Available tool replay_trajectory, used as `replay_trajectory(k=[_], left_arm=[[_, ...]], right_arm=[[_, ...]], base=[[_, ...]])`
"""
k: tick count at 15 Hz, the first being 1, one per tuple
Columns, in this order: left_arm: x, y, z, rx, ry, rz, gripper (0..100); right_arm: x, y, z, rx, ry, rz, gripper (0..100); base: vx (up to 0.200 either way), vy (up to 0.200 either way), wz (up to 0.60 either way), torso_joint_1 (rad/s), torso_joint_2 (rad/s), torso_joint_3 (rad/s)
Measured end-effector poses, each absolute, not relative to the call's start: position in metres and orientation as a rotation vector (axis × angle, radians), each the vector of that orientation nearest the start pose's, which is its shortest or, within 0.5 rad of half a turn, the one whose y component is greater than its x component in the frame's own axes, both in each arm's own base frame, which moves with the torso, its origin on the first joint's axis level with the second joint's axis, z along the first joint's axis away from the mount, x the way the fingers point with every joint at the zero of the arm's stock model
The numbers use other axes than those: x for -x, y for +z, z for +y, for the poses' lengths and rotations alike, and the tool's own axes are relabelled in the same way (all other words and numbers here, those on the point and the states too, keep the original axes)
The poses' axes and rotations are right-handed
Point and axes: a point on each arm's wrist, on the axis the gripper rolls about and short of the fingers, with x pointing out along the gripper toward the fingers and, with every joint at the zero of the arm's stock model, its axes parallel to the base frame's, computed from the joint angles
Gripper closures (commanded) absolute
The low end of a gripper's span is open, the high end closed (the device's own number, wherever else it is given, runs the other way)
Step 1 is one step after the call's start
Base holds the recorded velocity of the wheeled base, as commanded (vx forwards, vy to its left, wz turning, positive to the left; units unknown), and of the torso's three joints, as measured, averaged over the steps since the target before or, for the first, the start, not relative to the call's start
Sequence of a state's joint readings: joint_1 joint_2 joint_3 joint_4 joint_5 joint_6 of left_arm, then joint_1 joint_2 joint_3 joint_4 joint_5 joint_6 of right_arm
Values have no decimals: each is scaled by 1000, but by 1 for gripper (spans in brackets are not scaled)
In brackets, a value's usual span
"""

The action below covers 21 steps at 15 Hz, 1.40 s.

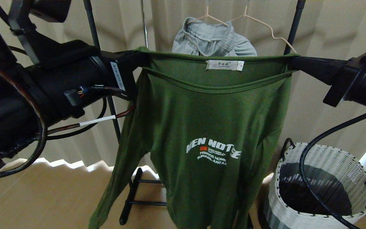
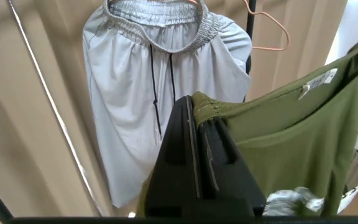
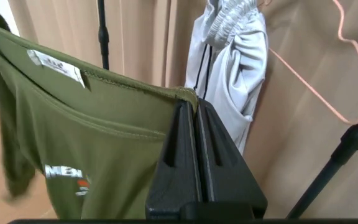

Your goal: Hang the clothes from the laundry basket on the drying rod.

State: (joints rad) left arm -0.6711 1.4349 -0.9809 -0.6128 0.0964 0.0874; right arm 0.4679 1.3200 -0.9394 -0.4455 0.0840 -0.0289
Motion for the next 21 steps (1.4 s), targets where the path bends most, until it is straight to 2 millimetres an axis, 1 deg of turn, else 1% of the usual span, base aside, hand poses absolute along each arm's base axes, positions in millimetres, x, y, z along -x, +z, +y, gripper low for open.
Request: replay_trajectory(k=[2, 4, 6, 9, 11, 14, 16, 18, 19, 21], left_arm=[[-196, 306, -153, -23, -565, -178, 100], [-196, 308, -152, -20, -562, -185, 100], [-200, 304, -155, -23, -563, -173, 100], [-215, 298, -166, -19, -560, -178, 100], [-225, 302, -174, -11, -559, -198, 100], [-233, 296, -180, -17, -560, -178, 100], [-235, 293, -181, -21, -561, -167, 100], [-233, 283, -180, -39, -564, -135, 100], [-229, 279, -177, -51, -567, -112, 100], [-217, 270, -168, -100, -583, -7, 100]], right_arm=[[-194, 302, 100, 17, 548, -72, 100], [-190, 305, 98, 18, 551, -78, 100], [-178, 306, 93, 25, 574, -58, 100], [-152, 305, 89, 32, 741, -26, 100], [-138, 300, 86, 33, 865, -23, 100], [-128, 295, 82, 33, 906, -26, 100], [-128, 294, 82, 42, 902, -29, 100], [-134, 292, 80, 91, 860, -34, 100], [-140, 290, 76, 124, 810, -33, 100], [-159, 291, 71, 163, 718, -61, 100]], base=[[0, 0, 0, 0, 0, 0], [0, 0, 0, 0, 0, 0], [0, 0, 0, 0, 0, 0], [0, 0, 0, 0, 0, 0], [0, 0, 0, 0, 0, 0], [0, 0, 0, 0, 0, 0], [0, 0, 0, 0, 0, 0], [0, 0, 0, 0, 0, 0], [0, 0, 0, 0, 0, 0], [0, 0, 0, 0, 0, 0]])
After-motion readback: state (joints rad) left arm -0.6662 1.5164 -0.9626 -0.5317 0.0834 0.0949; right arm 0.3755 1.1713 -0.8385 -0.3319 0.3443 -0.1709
